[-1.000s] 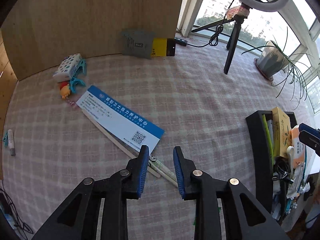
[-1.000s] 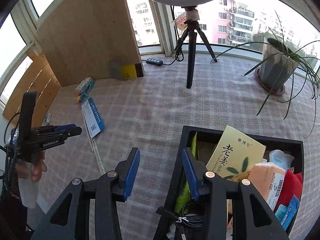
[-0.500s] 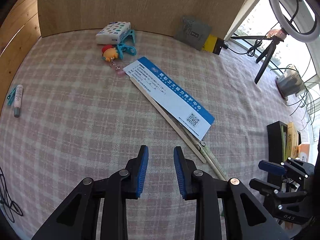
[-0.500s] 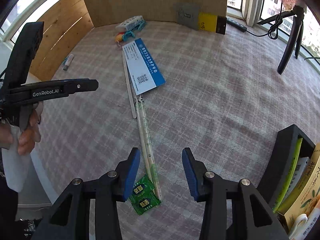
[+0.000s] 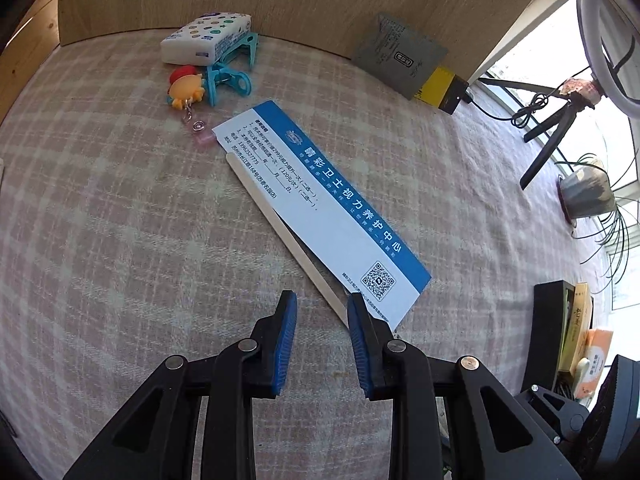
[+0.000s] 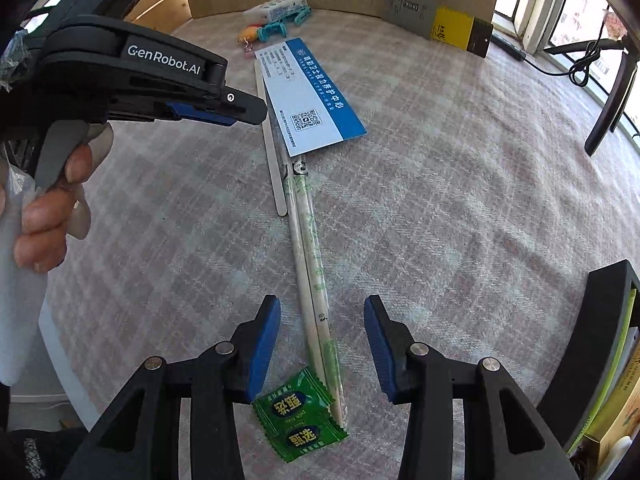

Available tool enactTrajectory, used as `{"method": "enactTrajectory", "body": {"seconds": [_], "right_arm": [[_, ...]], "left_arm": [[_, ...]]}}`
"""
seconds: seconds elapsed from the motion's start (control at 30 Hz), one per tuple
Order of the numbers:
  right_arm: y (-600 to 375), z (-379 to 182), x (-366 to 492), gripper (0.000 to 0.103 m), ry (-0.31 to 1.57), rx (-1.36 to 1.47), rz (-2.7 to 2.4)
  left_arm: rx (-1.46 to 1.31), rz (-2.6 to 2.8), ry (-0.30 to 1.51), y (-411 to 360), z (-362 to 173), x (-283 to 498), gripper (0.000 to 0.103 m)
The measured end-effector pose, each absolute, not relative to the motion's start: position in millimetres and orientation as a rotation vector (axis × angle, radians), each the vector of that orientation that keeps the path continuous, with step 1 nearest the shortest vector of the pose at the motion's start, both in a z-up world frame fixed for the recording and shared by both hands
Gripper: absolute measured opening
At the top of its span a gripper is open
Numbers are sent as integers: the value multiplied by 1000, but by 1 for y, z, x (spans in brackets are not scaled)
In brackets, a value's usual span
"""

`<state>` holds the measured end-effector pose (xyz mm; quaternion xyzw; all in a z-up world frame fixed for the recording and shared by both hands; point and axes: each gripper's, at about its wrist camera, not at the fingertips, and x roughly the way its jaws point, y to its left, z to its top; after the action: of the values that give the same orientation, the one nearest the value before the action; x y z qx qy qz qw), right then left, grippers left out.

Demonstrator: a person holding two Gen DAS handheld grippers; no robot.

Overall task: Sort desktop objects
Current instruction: 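Grasp the wrapped chopsticks with the right tool, then lift the chopsticks with the right tool while the left tool grasps a wooden stick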

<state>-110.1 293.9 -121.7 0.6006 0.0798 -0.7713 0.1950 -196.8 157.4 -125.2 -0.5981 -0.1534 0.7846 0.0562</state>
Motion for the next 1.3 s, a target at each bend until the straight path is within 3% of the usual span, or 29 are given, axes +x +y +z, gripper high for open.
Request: {"method": "enactTrajectory", "body": {"seconds": [0.13, 0.23, 0.63, 0.77, 0.93, 1.03, 1.3], "right_arm": [[299, -124, -112, 27, 234, 1680, -2195], [309, -124, -117, 13, 218, 1698, -2203], [346, -121, -131, 12, 151, 1753, -2271], [355, -120, -134, 12, 139, 1761, -2280], [358, -120, -137, 14, 141, 1770, -2284], [358, -118, -135, 15, 135, 1759, -2279], [343, -120, -131, 15, 204, 1752, -2284]], "left_arm": [[-1818, 2399, -427, 162, -127, -204, 28], [-1840, 2396, -386, 168, -131, -207, 28], [-1889, 2455, -263, 182, -132, -227, 28], [-1884, 2485, -228, 179, -133, -225, 13], [-1865, 2454, -310, 164, -133, -220, 9], [-1889, 2404, -465, 157, -131, -221, 7], [-1909, 2485, -375, 182, -134, -224, 8]]}}
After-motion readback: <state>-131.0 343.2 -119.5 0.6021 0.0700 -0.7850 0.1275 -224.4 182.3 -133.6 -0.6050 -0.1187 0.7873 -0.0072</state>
